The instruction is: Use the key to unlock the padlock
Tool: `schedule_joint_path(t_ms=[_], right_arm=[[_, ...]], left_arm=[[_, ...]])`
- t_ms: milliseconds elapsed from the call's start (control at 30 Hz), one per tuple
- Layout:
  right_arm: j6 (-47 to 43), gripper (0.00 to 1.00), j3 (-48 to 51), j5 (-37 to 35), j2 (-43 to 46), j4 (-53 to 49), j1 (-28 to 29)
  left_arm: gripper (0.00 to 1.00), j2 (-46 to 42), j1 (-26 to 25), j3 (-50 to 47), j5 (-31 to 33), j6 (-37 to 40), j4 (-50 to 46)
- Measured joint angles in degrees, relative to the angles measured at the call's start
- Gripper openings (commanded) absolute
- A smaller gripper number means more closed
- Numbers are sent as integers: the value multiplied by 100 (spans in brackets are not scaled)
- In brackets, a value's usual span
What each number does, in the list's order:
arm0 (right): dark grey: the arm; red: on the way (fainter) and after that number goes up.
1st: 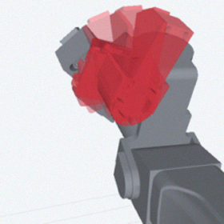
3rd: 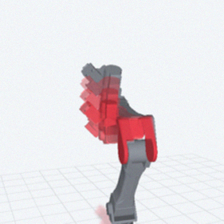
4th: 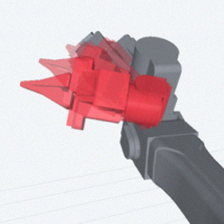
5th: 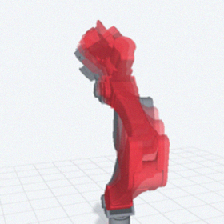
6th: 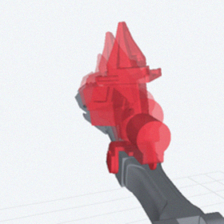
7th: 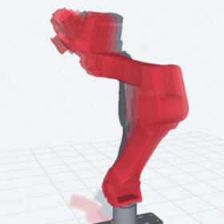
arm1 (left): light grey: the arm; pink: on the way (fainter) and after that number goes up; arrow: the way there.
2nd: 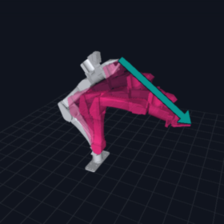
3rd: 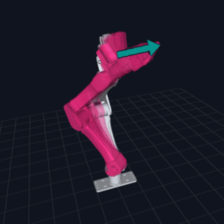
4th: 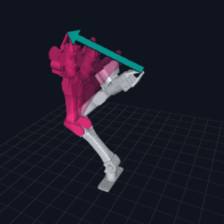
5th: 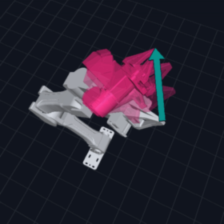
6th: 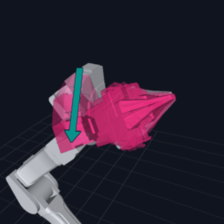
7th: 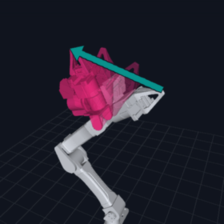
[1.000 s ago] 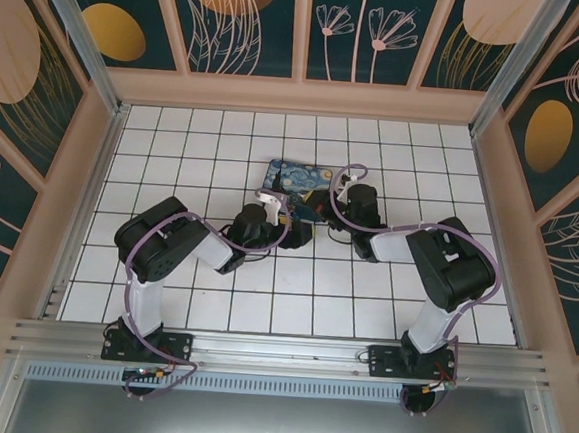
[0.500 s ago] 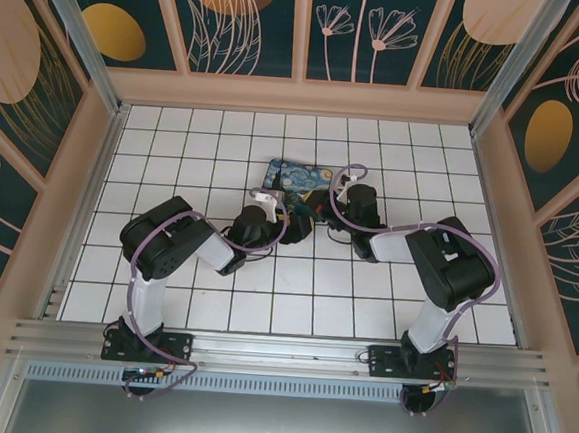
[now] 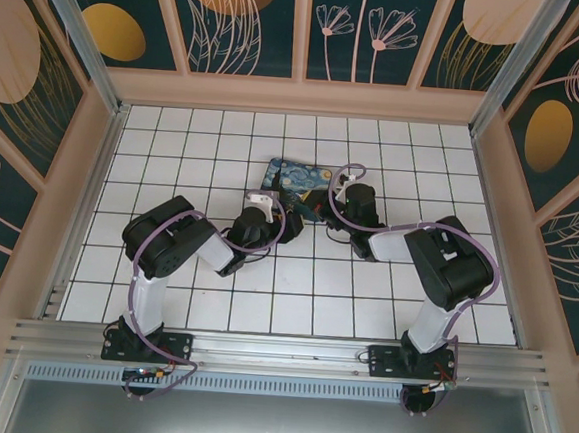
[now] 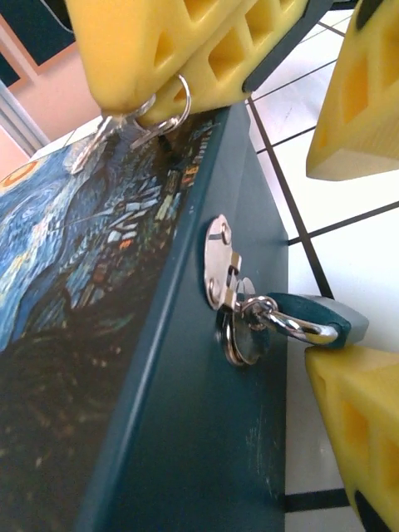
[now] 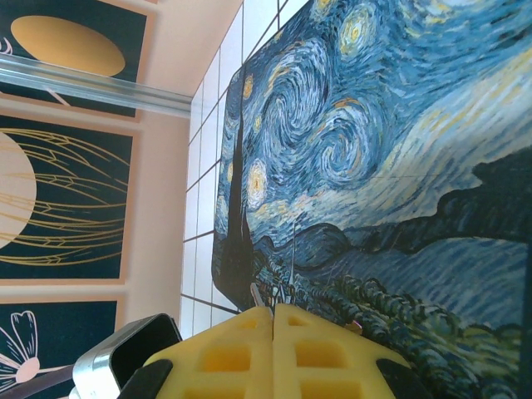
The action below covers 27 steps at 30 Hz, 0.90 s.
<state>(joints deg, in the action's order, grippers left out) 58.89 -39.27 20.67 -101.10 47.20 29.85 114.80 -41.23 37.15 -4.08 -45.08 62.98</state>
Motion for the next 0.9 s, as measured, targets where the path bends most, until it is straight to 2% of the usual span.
schedule_joint_path(t_ms=[233, 500, 667, 900], right_arm=[[0, 0, 0, 0, 0, 0, 0], [0, 0, 0, 0, 0, 0, 0], [0, 0, 0, 0, -2, 0, 4], [0, 0, 0, 0, -9, 13, 4]], left_arm=[[41, 0, 9, -31, 42, -7, -22], [39, 0, 11, -39, 59, -2, -74], [31, 0, 26, -39, 59, -7, -125], [28, 0, 42, -39, 55, -2, -177]])
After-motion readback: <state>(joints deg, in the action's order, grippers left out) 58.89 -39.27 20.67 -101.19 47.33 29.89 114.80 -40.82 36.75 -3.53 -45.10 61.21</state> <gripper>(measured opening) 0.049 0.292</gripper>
